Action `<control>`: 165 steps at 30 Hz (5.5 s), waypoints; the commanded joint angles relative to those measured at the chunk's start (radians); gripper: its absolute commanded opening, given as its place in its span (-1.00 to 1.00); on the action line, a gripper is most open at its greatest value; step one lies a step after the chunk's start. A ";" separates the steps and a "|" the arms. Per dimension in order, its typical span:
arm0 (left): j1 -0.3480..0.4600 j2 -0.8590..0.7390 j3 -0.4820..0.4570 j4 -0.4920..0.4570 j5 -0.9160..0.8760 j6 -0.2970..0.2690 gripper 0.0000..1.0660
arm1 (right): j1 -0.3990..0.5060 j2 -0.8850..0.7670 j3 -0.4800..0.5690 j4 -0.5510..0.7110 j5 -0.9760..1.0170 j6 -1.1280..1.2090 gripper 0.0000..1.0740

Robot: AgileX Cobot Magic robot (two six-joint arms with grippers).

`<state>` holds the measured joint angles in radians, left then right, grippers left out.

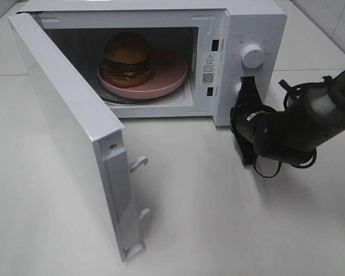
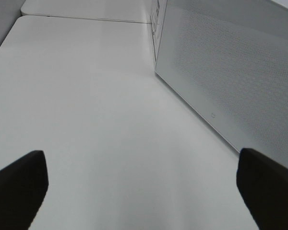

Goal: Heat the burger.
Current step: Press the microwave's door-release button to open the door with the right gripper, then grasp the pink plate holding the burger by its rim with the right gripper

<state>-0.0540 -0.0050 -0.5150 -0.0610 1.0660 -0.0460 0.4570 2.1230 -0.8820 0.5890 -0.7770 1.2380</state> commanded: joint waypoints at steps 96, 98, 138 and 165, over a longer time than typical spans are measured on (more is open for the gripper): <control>0.002 -0.012 -0.001 -0.002 0.000 -0.005 0.88 | -0.026 -0.786 0.094 -0.775 1.255 -2.308 -0.68; 0.002 -0.012 -0.001 -0.002 0.000 -0.005 0.88 | -0.026 -0.786 0.094 -0.833 1.303 -2.315 -0.70; 0.002 -0.012 -0.001 -0.002 0.000 -0.005 0.88 | 0.047 -0.664 -0.112 -0.675 1.260 -2.419 0.85; 0.002 -0.012 -0.001 -0.002 0.000 -0.005 0.88 | 0.148 -0.276 -0.399 -0.765 1.185 -2.388 0.80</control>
<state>-0.0540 -0.0050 -0.5150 -0.0610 1.0660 -0.0460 0.5970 1.8220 -1.2480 -0.1680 0.4240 -1.1590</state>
